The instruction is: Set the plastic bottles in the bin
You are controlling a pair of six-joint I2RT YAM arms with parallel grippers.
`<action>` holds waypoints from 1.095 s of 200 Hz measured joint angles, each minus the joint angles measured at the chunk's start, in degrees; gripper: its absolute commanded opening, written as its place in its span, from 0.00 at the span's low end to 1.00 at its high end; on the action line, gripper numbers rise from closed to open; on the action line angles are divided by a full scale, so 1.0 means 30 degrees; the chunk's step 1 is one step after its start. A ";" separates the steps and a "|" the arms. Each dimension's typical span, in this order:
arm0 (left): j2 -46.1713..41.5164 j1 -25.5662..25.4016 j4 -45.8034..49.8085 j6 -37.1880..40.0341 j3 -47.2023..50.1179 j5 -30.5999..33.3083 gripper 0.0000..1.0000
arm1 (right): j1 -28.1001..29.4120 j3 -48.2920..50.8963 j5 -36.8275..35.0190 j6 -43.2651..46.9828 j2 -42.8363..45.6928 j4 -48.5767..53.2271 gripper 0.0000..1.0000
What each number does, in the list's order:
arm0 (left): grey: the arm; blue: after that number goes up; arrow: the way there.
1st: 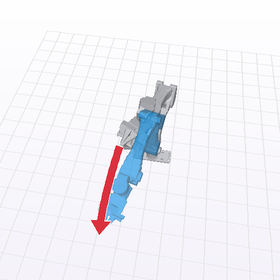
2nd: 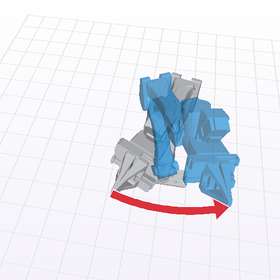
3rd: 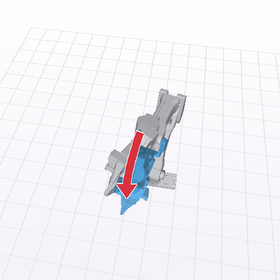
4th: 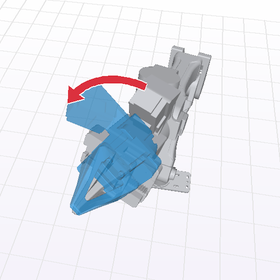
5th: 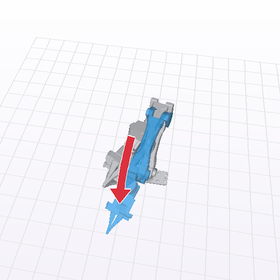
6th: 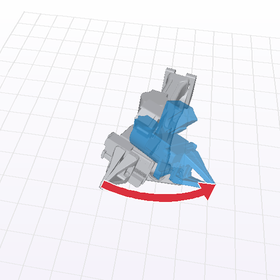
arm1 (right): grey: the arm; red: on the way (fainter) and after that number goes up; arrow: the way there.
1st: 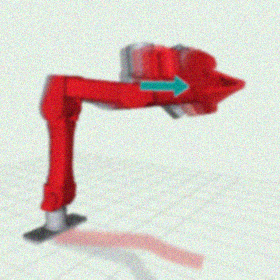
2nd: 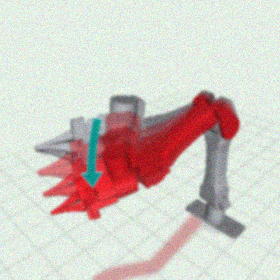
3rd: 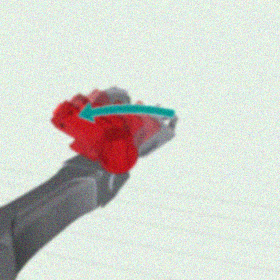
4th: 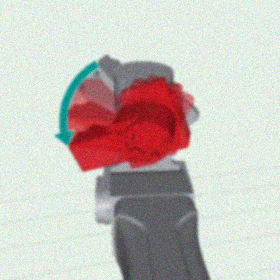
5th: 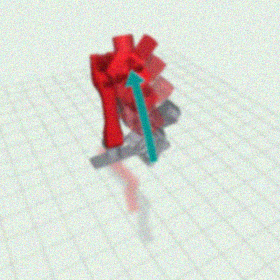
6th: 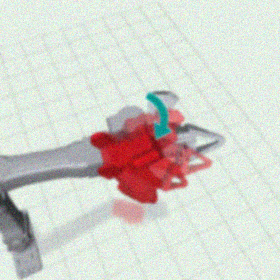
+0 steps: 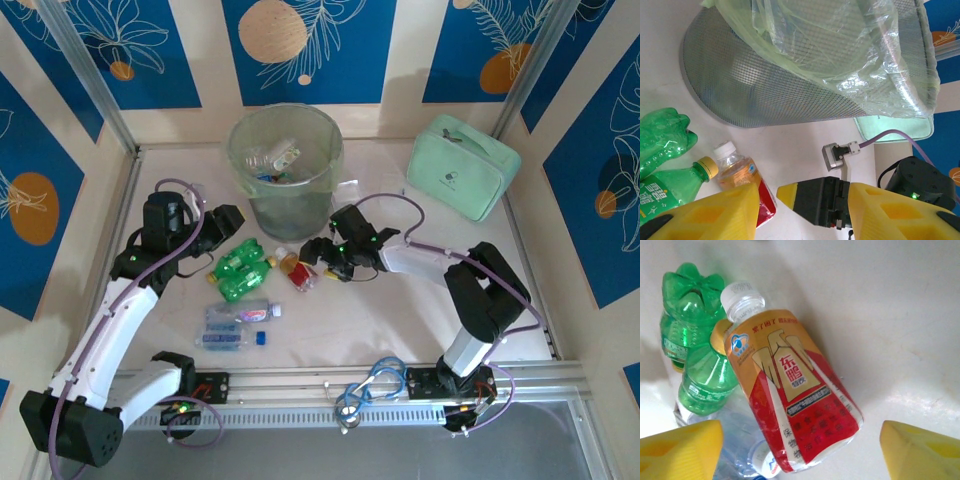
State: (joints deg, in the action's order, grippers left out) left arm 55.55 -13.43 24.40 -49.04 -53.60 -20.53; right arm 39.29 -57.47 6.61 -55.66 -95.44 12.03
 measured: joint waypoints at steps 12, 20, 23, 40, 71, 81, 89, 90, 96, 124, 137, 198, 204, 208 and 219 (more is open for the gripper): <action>0.0000 0.0000 0.0007 0.0007 0.0000 0.0007 0.50 | 0.0197 -0.0882 -0.0576 0.0882 -0.0138 0.1144 0.96; 0.0000 0.0000 0.0015 0.0015 0.0000 0.0000 0.50 | 0.0321 -0.1588 -0.0889 0.1617 -0.0321 0.1741 0.97; 0.0000 0.0000 0.0015 0.0015 0.0000 0.0007 0.50 | 0.0357 -0.1872 -0.1027 0.1894 -0.0430 0.1938 0.97; 0.0000 0.0000 0.0022 0.0029 -0.0007 0.0007 0.50 | 0.0488 -0.2776 -0.1195 0.3184 -0.0940 0.2404 0.98; 0.0000 0.0000 0.0022 0.0175 -0.0007 0.0022 0.50 | 0.0896 -0.3366 -0.0976 0.5013 -0.2149 0.2878 0.97; 0.0000 0.0000 0.0022 0.0226 -0.0007 0.0022 0.50 | 0.1107 -0.3577 -0.0882 0.5362 -0.2601 0.3082 0.97; 0.0000 0.0000 0.0036 0.0284 -0.0007 0.0044 0.50 | 0.1311 -0.3789 -0.0852 0.5603 -0.2936 0.3271 0.97; 0.0000 0.0000 0.0036 0.0306 -0.0007 0.0058 0.50 | 0.1326 -0.3810 -0.0852 0.5632 -0.2958 0.3293 0.97; 0.0000 0.0000 0.0051 0.0313 -0.0007 0.0087 0.50 | 0.1479 -0.3963 -0.0860 0.5785 -0.3177 0.3424 0.97; 0.0007 0.0000 0.0160 0.0372 -0.0007 0.0226 0.50 | 0.2186 -0.4721 -0.1078 0.6244 -0.3825 0.4051 0.95; 0.0007 0.0000 0.0153 0.0364 -0.0007 0.0226 0.50 | 0.2346 -0.4947 -0.1195 0.6324 -0.3912 0.4197 0.90; 0.0007 0.0000 0.0153 0.0364 -0.0007 0.0226 0.50 | 0.2703 -0.5173 -0.1668 0.6572 -0.4779 0.4801 0.81; 0.0007 0.0000 0.0153 0.0364 -0.0007 0.0226 0.50 | 0.2754 -0.5209 -0.1749 0.6572 -0.4874 0.4889 0.80; 0.0000 0.0000 0.0153 0.0364 -0.0007 0.0226 0.50 | 0.2798 -0.5231 -0.1800 0.6572 -0.4932 0.4940 0.78; 0.0007 0.0000 0.0153 0.0364 -0.0007 0.0226 0.50 | 0.2929 -0.5289 -0.1938 0.6608 -0.5071 0.5049 0.74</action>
State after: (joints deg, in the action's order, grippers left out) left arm 55.57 -13.43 24.86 -47.94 -53.63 -19.86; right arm 48.07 -73.34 0.80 -35.83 -110.65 27.18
